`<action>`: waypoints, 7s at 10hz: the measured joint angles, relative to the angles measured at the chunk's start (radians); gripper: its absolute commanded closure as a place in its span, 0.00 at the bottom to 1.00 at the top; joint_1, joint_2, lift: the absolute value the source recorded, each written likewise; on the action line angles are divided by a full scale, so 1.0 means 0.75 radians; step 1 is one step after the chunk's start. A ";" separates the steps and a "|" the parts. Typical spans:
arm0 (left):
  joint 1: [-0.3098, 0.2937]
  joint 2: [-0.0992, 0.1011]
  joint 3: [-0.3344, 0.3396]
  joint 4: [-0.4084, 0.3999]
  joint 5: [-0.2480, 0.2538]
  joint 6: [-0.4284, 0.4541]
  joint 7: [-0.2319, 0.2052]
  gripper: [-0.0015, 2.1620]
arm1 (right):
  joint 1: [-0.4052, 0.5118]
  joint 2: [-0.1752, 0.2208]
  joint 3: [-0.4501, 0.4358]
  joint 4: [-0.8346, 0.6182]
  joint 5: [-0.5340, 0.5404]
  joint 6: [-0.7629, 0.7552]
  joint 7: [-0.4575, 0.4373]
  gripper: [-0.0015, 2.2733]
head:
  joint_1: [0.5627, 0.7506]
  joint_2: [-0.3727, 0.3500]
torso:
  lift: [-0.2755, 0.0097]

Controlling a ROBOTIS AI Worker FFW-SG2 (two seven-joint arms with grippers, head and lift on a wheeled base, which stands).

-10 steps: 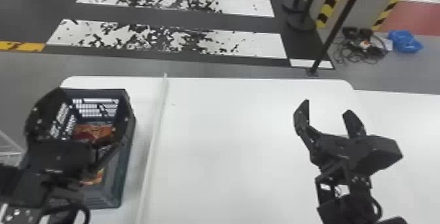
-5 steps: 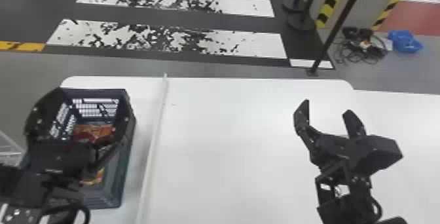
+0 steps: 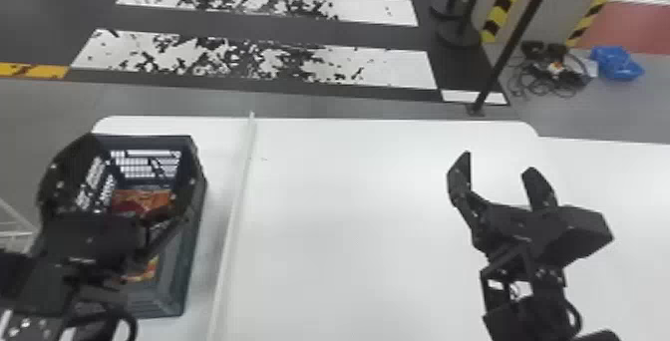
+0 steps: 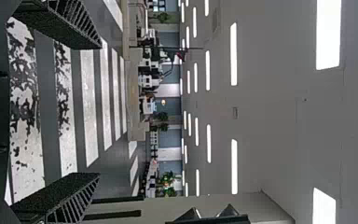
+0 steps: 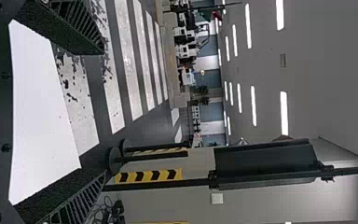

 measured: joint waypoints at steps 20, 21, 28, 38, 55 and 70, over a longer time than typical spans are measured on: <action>0.000 0.000 0.000 0.000 0.000 0.000 0.000 0.00 | 0.000 0.000 0.000 0.000 0.000 0.000 0.000 0.00 | 0.70 0.38 | 0.86; 0.000 0.000 0.000 0.000 0.000 0.000 0.000 0.00 | 0.000 0.000 0.000 0.000 0.000 0.000 0.000 0.00 | 0.70 0.38 | 0.86; 0.000 0.000 0.000 0.000 0.000 0.000 0.000 0.00 | 0.000 0.000 0.000 0.000 0.000 0.000 0.000 0.00 | 0.70 0.38 | 0.86; 0.000 0.000 0.000 0.000 0.000 0.000 0.000 0.00 | 0.000 0.000 0.000 0.000 0.000 0.000 0.000 0.00 | 0.70 0.38 | 0.86; 0.000 0.000 0.000 0.000 0.000 0.000 0.000 0.00 | 0.000 0.000 0.000 0.000 0.000 0.000 0.000 0.00 | 0.70 0.38 | 0.86; 0.000 0.000 0.000 0.000 0.000 0.000 0.000 0.00 | 0.000 0.000 0.000 0.000 0.000 0.000 0.000 0.00 | 0.70 0.38 | 0.86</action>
